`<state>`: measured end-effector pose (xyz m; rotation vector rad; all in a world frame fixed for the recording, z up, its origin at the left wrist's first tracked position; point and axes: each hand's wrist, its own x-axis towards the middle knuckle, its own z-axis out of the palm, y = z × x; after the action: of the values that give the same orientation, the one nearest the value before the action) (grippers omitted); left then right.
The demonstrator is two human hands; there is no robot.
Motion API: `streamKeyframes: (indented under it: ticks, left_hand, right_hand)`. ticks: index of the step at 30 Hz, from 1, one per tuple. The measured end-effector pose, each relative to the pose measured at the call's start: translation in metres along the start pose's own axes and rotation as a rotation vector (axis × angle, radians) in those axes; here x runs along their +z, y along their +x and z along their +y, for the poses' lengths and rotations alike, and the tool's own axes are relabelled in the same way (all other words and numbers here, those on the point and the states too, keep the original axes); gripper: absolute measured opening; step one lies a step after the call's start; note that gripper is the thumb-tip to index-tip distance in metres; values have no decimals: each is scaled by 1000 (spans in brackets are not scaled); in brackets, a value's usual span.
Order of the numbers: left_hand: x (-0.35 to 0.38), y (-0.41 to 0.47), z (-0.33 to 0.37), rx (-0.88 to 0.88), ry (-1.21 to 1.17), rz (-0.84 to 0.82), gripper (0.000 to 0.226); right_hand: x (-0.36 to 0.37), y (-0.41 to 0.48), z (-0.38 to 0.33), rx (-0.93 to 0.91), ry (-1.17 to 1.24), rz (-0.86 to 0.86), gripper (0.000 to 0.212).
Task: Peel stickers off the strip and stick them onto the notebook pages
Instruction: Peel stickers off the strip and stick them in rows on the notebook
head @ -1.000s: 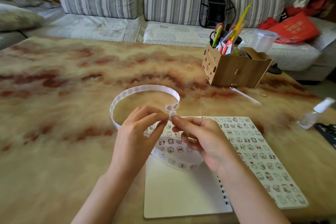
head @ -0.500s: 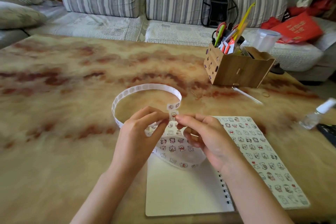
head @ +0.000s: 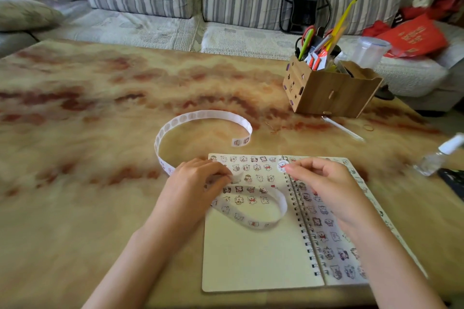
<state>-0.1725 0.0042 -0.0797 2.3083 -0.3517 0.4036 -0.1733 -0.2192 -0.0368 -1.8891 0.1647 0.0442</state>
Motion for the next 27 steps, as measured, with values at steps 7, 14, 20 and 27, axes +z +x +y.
streamKeyframes:
  ticks: [7, 14, 20, 27]
  left_hand:
    - [-20, -5, -13, 6, 126, -31, 34]
    - [-36, -9, -18, -117, 106, -44, 12]
    - [-29, -6, -14, -163, 59, -60, 14]
    - [-27, -5, -12, -191, 12, -33, 15]
  right_hand:
    - [3, -12, 12, 45, -196, -5, 8]
    - [8, -24, 23, 66, -332, 71, 10]
    - [11, -26, 25, 83, -301, 76, 14]
    - [18, -24, 28, 95, -328, 109, 18]
